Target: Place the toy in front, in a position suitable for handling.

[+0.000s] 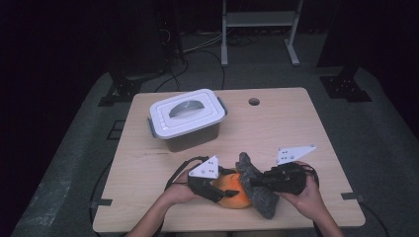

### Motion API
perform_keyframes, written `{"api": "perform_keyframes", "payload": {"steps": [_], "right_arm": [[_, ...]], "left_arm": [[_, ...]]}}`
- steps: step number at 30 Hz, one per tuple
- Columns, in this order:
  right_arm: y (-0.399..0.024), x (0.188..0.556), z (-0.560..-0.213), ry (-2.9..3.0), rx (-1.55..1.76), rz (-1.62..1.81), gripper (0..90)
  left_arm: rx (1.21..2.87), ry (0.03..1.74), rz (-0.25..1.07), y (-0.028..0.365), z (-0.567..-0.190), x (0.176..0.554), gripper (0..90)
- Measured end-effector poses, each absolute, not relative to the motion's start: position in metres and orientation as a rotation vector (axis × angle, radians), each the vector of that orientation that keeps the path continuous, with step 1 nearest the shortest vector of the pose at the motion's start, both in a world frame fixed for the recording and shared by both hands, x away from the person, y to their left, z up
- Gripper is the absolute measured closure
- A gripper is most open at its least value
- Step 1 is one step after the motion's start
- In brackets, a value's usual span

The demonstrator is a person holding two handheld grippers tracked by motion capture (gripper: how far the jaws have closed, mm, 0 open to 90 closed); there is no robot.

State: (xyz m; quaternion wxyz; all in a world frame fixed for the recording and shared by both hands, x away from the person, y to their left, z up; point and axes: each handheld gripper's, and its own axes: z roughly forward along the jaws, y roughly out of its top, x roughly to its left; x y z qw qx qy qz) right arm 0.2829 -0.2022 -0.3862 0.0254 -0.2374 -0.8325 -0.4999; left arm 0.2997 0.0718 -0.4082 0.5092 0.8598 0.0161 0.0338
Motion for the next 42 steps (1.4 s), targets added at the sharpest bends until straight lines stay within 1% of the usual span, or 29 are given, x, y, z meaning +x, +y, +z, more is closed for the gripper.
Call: {"api": "perform_keyframes", "payload": {"steps": [13,42], "right_arm": [[-0.2085,0.2848,-0.3912,-2.552,-0.752,-1.535,79.3],[-0.2087,0.2822,-0.394,-2.542,-0.766,-1.519,79.3]], "left_arm": [[2.059,0.038,0.059,0.071,-0.4105,0.3005,37.5],[2.054,0.035,0.04,0.0704,-0.4134,0.299,36.6]]}}
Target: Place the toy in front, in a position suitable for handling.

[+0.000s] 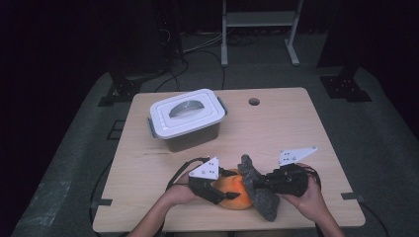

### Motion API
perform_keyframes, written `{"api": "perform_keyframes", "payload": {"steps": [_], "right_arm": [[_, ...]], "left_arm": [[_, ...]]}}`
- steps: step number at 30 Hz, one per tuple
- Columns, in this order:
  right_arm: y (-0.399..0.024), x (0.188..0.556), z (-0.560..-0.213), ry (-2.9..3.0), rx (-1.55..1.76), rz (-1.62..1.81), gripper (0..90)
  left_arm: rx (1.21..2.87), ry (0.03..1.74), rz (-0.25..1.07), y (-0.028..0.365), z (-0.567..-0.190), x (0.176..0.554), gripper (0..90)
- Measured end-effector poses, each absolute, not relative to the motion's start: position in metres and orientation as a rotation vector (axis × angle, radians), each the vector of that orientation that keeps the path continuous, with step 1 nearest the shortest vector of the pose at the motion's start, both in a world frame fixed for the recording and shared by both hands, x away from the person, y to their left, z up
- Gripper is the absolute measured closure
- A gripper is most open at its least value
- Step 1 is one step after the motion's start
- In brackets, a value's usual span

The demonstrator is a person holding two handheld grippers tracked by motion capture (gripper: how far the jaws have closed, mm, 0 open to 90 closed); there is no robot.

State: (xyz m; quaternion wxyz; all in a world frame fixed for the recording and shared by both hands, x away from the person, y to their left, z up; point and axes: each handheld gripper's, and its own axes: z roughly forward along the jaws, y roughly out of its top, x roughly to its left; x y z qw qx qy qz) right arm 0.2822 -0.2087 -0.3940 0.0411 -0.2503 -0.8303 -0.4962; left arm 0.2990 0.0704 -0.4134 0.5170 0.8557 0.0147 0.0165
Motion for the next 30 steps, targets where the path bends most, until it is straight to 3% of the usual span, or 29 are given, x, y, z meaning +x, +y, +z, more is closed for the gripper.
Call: {"api": "perform_keyframes", "payload": {"steps": [30], "right_arm": [[-0.2095,0.277,-0.3854,-2.573,-0.764,-1.535,79.3]], "left_arm": [[2.053,0.022,0.019,0.0715,-0.4144,0.2985,36.3]]}}
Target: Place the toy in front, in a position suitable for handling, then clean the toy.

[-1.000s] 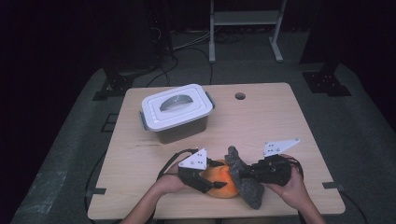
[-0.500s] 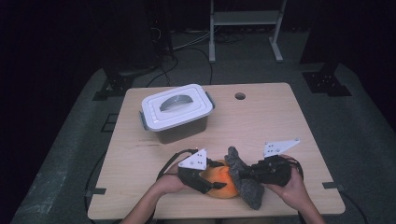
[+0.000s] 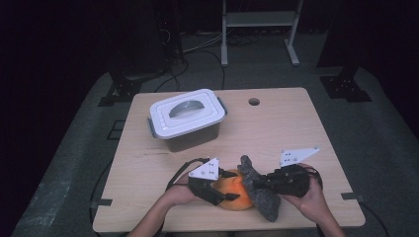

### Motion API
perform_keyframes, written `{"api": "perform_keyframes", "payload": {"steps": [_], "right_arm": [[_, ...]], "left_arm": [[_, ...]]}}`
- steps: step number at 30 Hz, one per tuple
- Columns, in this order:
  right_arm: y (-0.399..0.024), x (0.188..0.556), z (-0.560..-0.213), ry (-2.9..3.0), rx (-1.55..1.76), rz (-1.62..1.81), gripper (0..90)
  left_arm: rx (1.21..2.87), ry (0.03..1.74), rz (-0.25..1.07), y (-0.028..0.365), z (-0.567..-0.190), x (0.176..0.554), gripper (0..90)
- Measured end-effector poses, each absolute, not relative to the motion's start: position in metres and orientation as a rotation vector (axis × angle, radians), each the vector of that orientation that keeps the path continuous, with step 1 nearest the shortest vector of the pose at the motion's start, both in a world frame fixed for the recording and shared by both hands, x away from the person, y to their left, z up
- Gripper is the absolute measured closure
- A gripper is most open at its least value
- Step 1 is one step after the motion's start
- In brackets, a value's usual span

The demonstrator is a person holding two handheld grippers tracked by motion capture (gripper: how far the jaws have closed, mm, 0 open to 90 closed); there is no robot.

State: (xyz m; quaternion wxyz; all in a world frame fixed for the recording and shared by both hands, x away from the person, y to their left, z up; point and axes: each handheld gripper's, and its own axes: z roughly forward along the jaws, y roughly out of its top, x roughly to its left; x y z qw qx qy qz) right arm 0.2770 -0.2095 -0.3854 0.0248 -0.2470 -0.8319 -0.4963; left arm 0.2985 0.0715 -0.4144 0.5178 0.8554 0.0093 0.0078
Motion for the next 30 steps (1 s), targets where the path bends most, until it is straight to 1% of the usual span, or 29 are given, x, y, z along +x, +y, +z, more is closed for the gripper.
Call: {"api": "perform_keyframes", "payload": {"steps": [10,13,18,21,24,27,30], "right_arm": [[-0.205,0.276,-0.383,-2.571,-0.749,-1.538,79.3],[-0.205,0.279,-0.393,-2.579,-0.748,-1.485,79.4],[-0.224,0.283,-0.403,-2.635,-0.85,-1.377,79.4],[-0.223,0.282,-0.393,-2.601,-0.833,-1.456,79.4],[-0.21,0.277,-0.381,-2.609,-0.762,-1.502,79.4],[-0.2,0.276,-0.382,-2.637,-0.73,-1.476,79.4],[-0.207,0.279,-0.387,-2.608,-0.76,-1.491,79.3]], "left_arm": [[2.057,0.019,0.024,0.072,-0.414,0.297,36.5],[2.072,0.008,0.033,0.071,-0.415,0.296,36.7],[2.07,0.014,0.041,0.071,-0.414,0.296,36.8],[2.06,0.031,0.038,0.07,-0.415,0.298,37.0],[2.06,0.036,0.052,0.067,-0.415,0.297,37.7],[2.053,0.058,0.062,0.068,-0.413,0.298,40.8],[2.036,0.094,0.069,0.07,-0.41,0.3,44.4]]}}
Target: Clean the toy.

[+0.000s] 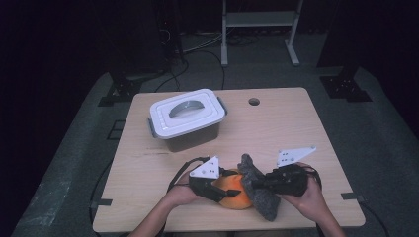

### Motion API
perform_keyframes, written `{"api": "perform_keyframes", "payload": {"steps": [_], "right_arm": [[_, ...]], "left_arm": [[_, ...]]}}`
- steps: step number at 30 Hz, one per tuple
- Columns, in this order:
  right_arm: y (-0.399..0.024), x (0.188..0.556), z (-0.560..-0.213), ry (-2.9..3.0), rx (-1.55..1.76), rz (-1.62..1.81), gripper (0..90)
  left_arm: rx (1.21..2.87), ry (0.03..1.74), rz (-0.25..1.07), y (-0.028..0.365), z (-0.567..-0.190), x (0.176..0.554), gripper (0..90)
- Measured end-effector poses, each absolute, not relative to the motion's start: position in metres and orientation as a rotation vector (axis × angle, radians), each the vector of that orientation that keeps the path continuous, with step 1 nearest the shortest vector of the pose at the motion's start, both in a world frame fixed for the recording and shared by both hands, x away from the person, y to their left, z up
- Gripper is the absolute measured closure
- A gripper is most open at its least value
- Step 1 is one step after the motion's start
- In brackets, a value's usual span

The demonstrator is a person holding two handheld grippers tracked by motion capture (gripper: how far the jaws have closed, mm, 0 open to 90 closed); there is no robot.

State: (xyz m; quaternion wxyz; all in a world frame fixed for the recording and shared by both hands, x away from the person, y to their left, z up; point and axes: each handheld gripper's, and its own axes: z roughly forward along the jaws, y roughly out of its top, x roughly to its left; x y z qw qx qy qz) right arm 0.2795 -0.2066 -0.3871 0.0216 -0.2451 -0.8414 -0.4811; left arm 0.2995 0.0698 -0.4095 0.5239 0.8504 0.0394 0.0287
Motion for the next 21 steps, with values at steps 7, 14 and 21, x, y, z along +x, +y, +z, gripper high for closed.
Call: {"api": "perform_keyframes", "payload": {"steps": [7,14,21], "right_arm": [[-0.219,0.285,-0.391,-2.597,-0.843,-1.495,79.3],[-0.201,0.28,-0.38,-2.616,-0.769,-1.546,79.3],[-0.208,0.286,-0.392,-2.593,-0.797,-1.508,79.4]], "left_arm": [[2.028,0.149,0.107,0.071,-0.401,0.301,45.8],[2.077,0.159,0.173,0.063,-0.403,0.296,44.0],[2.077,0.159,0.148,0.064,-0.408,0.303,20.8]]}}
